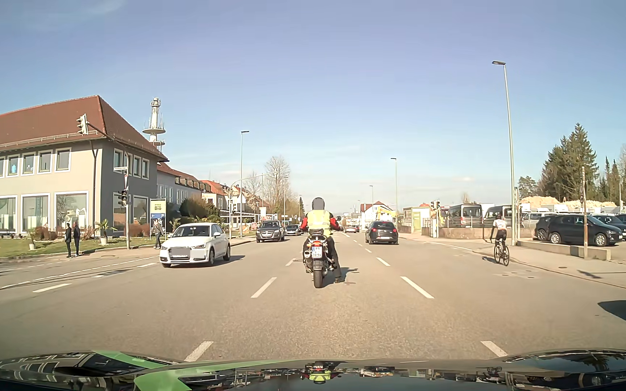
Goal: Follow the waypoints while adhering to traffic rules and regulations
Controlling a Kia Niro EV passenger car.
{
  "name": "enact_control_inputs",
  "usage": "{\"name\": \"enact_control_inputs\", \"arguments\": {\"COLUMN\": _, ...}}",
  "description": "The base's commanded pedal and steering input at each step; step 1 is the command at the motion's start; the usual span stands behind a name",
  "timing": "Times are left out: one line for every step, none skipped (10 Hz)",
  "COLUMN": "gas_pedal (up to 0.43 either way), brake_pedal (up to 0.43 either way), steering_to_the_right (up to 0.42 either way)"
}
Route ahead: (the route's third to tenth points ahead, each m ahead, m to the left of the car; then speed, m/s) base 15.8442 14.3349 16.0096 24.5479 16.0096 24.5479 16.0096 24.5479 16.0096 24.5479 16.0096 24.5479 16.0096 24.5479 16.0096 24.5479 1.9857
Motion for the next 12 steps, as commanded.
{"name": "enact_control_inputs", "arguments": {"gas_pedal": 0.0, "brake_pedal": 0.104, "steering_to_the_right": 0.012}}
{"name": "enact_control_inputs", "arguments": {"gas_pedal": 0.0, "brake_pedal": 0.146, "steering_to_the_right": 0.012}}
{"name": "enact_control_inputs", "arguments": {"gas_pedal": 0.0, "brake_pedal": 0.152, "steering_to_the_right": 0.012}}
{"name": "enact_control_inputs", "arguments": {"gas_pedal": 0.0, "brake_pedal": 0.152, "steering_to_the_right": 0.012}}
{"name": "enact_control_inputs", "arguments": {"gas_pedal": 0.0, "brake_pedal": 0.159, "steering_to_the_right": 0.012}}
{"name": "enact_control_inputs", "arguments": {"gas_pedal": 0.0, "brake_pedal": 0.159, "steering_to_the_right": 0.011}}
{"name": "enact_control_inputs", "arguments": {"gas_pedal": 0.0, "brake_pedal": 0.159, "steering_to_the_right": 0.011}}
{"name": "enact_control_inputs", "arguments": {"gas_pedal": 0.0, "brake_pedal": 0.165, "steering_to_the_right": 0.01}}
{"name": "enact_control_inputs", "arguments": {"gas_pedal": 0.0, "brake_pedal": 0.165, "steering_to_the_right": 0.01}}
{"name": "enact_control_inputs", "arguments": {"gas_pedal": 0.0, "brake_pedal": 0.165, "steering_to_the_right": 0.005}}
{"name": "enact_control_inputs", "arguments": {"gas_pedal": 0.0, "brake_pedal": 0.171, "steering_to_the_right": 0.003}}
{"name": "enact_control_inputs", "arguments": {"gas_pedal": 0.0, "brake_pedal": 0.152, "steering_to_the_right": 0.003}}
